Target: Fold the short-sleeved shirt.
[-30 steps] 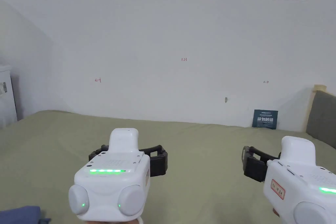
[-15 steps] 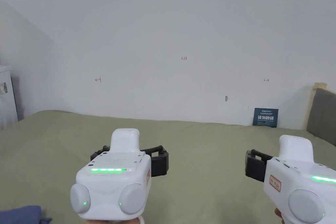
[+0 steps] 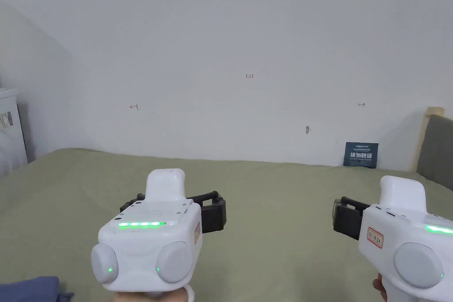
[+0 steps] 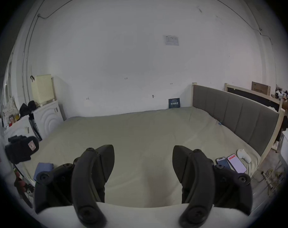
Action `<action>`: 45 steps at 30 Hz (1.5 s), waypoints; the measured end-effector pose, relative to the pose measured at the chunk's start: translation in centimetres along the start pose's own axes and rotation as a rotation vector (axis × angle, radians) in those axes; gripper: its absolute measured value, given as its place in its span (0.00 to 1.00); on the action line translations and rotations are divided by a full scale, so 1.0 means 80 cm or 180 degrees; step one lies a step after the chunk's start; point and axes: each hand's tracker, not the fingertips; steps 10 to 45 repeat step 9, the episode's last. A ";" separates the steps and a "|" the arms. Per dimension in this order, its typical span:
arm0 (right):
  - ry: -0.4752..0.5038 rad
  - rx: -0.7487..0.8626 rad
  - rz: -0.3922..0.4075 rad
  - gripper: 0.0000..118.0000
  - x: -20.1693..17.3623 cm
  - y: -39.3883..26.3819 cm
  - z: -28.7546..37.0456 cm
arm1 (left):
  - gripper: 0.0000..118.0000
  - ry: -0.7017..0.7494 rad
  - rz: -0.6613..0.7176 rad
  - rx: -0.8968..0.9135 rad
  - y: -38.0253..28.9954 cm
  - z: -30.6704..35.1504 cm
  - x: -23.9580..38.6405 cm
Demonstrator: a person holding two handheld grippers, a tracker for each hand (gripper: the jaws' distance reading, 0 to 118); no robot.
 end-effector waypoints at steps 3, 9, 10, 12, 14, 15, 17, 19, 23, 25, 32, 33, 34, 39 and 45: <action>-0.0061 0.0010 -0.0059 0.66 0.000 0.002 -0.004 | 0.92 0.0014 0.0000 0.0002 0.001 0.000 -0.001; 0.0071 0.0302 0.0106 0.66 -0.008 -0.016 0.006 | 0.92 0.0027 0.0025 0.0024 0.003 0.000 -0.001; 0.0071 0.0302 0.0106 0.66 -0.008 -0.016 0.006 | 0.92 0.0027 0.0025 0.0024 0.003 0.000 -0.001; 0.0071 0.0302 0.0106 0.66 -0.008 -0.016 0.006 | 0.92 0.0027 0.0025 0.0024 0.003 0.000 -0.001; 0.0071 0.0302 0.0106 0.66 -0.008 -0.016 0.006 | 0.92 0.0027 0.0025 0.0024 0.003 0.000 -0.001; 0.0071 0.0302 0.0106 0.66 -0.008 -0.016 0.006 | 0.92 0.0027 0.0025 0.0024 0.003 0.000 -0.001; 0.0071 0.0302 0.0106 0.66 -0.008 -0.016 0.006 | 0.92 0.0027 0.0025 0.0024 0.003 0.000 -0.001; 0.0071 0.0302 0.0106 0.66 -0.008 -0.016 0.006 | 0.92 0.0027 0.0025 0.0024 0.003 0.000 -0.001; 0.0071 0.0302 0.0106 0.66 -0.008 -0.016 0.006 | 0.92 0.0027 0.0025 0.0024 0.003 0.000 -0.001; 0.0071 0.0302 0.0106 0.66 -0.008 -0.016 0.006 | 0.92 0.0027 0.0025 0.0024 0.003 0.000 -0.001; 0.0071 0.0302 0.0106 0.66 -0.008 -0.016 0.006 | 0.92 0.0027 0.0025 0.0024 0.003 0.000 -0.001; 0.0071 0.0302 0.0106 0.66 -0.008 -0.016 0.006 | 0.92 0.0027 0.0025 0.0024 0.003 0.000 -0.001; 0.0071 0.0302 0.0106 0.66 -0.008 -0.016 0.006 | 0.92 0.0027 0.0025 0.0024 0.003 0.000 -0.001; 0.0071 0.0302 0.0106 0.66 -0.008 -0.016 0.006 | 0.92 0.0027 0.0025 0.0024 0.003 0.000 -0.001; 0.0071 0.0302 0.0106 0.66 -0.008 -0.016 0.006 | 0.92 0.0027 0.0025 0.0024 0.003 0.000 -0.001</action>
